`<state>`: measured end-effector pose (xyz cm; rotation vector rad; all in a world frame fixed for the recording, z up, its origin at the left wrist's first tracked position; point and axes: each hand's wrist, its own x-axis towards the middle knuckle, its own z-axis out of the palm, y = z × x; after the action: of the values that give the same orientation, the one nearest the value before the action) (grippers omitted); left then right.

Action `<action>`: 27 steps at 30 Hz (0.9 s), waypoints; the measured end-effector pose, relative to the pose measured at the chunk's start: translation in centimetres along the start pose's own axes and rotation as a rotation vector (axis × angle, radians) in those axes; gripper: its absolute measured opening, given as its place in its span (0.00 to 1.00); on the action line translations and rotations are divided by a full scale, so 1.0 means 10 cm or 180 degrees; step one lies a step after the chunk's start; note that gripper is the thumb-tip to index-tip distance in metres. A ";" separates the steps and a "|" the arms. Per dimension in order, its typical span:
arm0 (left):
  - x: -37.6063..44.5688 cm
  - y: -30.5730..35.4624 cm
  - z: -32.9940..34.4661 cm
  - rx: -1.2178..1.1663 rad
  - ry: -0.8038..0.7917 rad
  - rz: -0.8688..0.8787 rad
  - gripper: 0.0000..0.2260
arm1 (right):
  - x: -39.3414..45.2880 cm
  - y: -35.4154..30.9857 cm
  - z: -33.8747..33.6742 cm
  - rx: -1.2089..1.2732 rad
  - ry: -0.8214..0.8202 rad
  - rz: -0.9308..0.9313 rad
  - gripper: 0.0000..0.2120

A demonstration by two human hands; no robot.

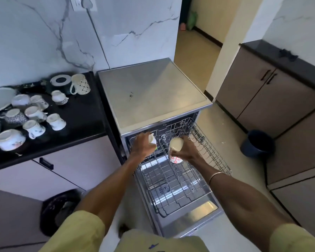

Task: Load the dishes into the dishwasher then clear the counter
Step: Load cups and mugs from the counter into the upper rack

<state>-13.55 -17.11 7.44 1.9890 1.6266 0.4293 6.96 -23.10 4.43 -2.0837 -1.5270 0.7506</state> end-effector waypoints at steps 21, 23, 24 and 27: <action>0.56 -1.14 0.95 -0.0325 0.0409 -0.0666 0.20 | 0.80 0.46 2.04 0.0324 -0.0785 -0.0048 0.39; 0.67 -1.19 1.09 -0.0323 0.0429 -0.0680 0.20 | 0.89 0.53 2.17 0.0372 -0.0797 -0.0087 0.39; 0.72 -1.21 1.17 -0.0327 0.0425 -0.0663 0.21 | 0.94 0.58 2.25 0.0429 -0.0752 -0.0148 0.39; 0.83 -1.27 1.37 -0.0384 0.0431 -0.0494 0.21 | 1.09 0.80 2.58 0.0659 -0.0703 -0.0097 0.39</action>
<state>-14.32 -10.07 -11.70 1.7642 1.7790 0.5987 -1.67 -13.98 -21.85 -1.8720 -1.5168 1.1083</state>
